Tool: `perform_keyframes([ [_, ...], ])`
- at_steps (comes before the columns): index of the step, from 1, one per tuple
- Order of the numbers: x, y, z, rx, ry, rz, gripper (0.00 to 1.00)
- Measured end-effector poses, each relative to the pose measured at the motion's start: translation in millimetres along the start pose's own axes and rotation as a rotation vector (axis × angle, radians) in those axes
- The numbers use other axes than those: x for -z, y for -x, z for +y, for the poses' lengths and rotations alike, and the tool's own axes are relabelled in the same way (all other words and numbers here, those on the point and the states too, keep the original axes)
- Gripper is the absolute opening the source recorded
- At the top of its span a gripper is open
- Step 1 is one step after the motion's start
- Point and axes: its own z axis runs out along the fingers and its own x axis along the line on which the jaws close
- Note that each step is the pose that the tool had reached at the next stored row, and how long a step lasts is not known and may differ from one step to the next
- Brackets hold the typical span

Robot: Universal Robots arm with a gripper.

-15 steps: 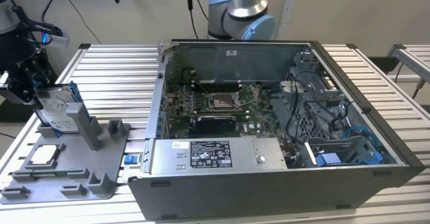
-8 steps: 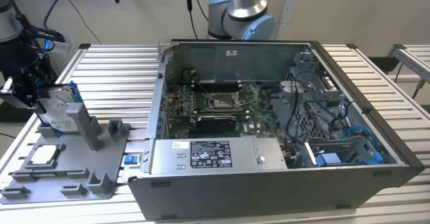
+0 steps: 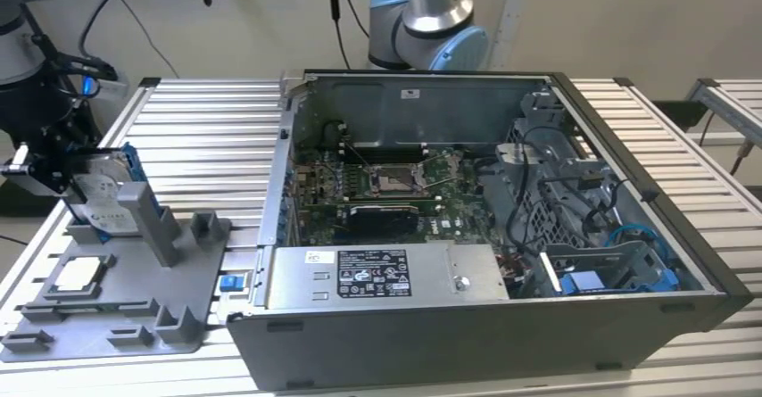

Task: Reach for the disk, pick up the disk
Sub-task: 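Pick up the disk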

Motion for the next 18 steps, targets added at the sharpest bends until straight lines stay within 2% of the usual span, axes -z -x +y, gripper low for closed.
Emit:
perform_keyframes([
  [5, -1.2, 0.0, -0.1, 0.0, -0.0005, -0.0024, 1.0],
  [6, -1.2, 0.0, -0.1, 0.0, -0.0005, -0.0024, 0.0],
  [18, 0.4, 0.1, -0.1, 0.0, -0.0008, -0.0025, 0.0],
])
